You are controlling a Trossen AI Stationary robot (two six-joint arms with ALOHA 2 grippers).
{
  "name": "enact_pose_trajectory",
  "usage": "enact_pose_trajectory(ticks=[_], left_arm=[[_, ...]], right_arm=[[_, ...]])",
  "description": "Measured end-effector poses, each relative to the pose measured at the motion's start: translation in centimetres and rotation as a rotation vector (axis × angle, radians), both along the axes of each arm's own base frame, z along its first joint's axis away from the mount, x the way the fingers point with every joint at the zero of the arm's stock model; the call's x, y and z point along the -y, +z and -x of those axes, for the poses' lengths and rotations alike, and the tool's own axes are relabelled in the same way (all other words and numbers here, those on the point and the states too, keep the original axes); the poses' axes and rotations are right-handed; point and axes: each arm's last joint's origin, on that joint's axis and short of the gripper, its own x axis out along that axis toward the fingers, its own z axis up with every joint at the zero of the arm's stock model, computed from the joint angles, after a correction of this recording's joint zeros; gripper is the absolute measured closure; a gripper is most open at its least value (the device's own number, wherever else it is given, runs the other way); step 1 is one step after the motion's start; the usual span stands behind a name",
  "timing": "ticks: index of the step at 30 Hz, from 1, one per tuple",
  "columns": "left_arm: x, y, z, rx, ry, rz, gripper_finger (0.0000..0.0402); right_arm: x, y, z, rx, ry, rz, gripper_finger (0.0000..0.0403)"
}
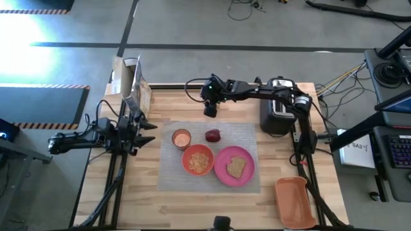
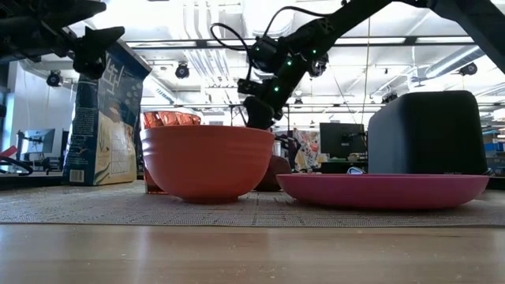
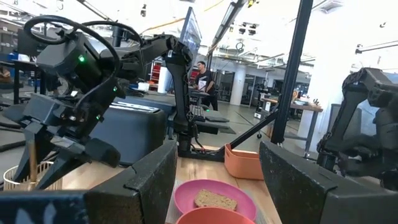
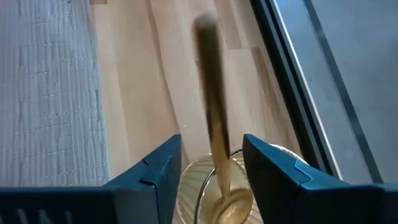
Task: Arrange a breakfast setting
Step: Put the gold spoon to the left of the orange bowl on the gray table mat
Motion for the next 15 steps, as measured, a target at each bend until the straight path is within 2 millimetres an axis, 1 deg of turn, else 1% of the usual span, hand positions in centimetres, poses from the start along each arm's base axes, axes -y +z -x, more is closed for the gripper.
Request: enact_pose_trajectory(ticks=[7, 15], left_arm=[[0.0, 0.1, 0.0, 0.007, 0.002, -0.011, 0.0189], [0.0, 0.1, 0.0, 0.007, 0.002, -0.01, 0.0189]], right_arm=[[-0.2, 1.4, 0.4, 0.029, -0.006, 0.004, 0.0259], [-0.2, 1.7, 0.5, 0.035, -0.025, 0.013, 0.0275]])
